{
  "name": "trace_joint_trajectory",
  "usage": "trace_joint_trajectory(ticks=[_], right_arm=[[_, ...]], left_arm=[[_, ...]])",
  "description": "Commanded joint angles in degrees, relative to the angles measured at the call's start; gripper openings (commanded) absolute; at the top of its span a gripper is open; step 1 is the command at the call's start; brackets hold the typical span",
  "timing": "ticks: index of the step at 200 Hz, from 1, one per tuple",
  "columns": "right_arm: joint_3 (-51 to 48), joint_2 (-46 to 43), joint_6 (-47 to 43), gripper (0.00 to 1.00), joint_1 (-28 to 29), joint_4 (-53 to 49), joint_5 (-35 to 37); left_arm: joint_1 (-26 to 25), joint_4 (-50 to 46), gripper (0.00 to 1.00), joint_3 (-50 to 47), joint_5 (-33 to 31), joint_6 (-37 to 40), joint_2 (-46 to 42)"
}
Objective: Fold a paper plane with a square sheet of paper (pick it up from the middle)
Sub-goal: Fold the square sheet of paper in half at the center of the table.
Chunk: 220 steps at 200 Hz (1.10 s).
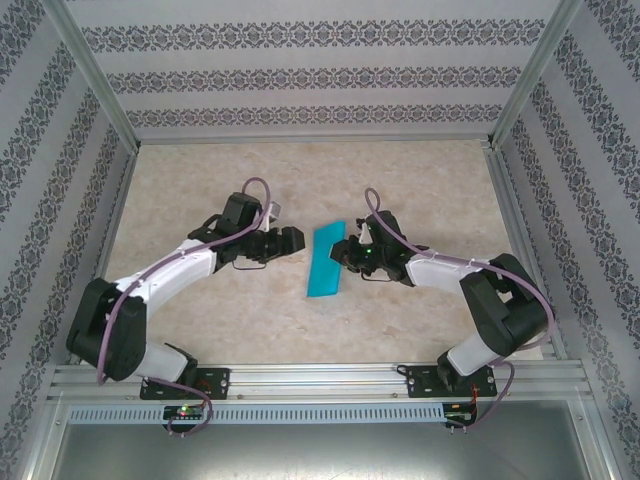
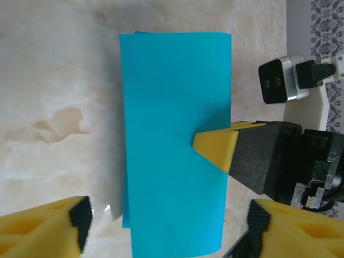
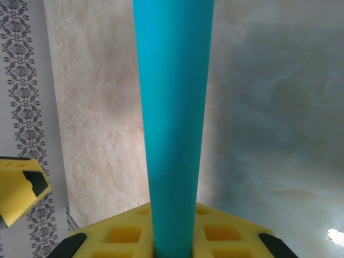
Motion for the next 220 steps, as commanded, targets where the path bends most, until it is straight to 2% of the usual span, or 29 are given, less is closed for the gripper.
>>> trace_joint_trajectory(ticks=[1, 66, 91, 134, 157, 220], right_arm=[[-1.09, 1.85, -0.59, 0.19, -1.54, 3.91, -4.44], [-3.77, 2.82, -4.04, 0.2, -4.93, 3.63, -6.34], [-4.27, 2.99, -4.72, 0.2, -5.57, 3.91, -7.36], [-5.06, 2.13, -5.71, 0.2, -6.63, 3.24, -7.25], [-5.23, 2.62, -5.98, 0.2, -6.72, 3.27, -7.26], [-5.32, 3.26, -6.95, 0.21, -6.91, 2.61, -6.65]], left_arm=[[-1.72, 6.18, 0.7, 0.56, 0.47, -1.88, 3.73], [-6.02, 12.16, 0.48, 3.23, 0.85, -3.3, 13.6], [-7.1, 12.56, 0.42, 4.61, 1.08, -3.02, 16.18], [-8.51, 12.42, 0.25, 6.63, 1.39, -1.98, 19.91], [-9.13, 12.2, 0.21, 7.27, 1.16, -1.62, 21.87], [-10.1, 11.2, 0.2, 8.35, -0.29, 0.03, 25.68]])
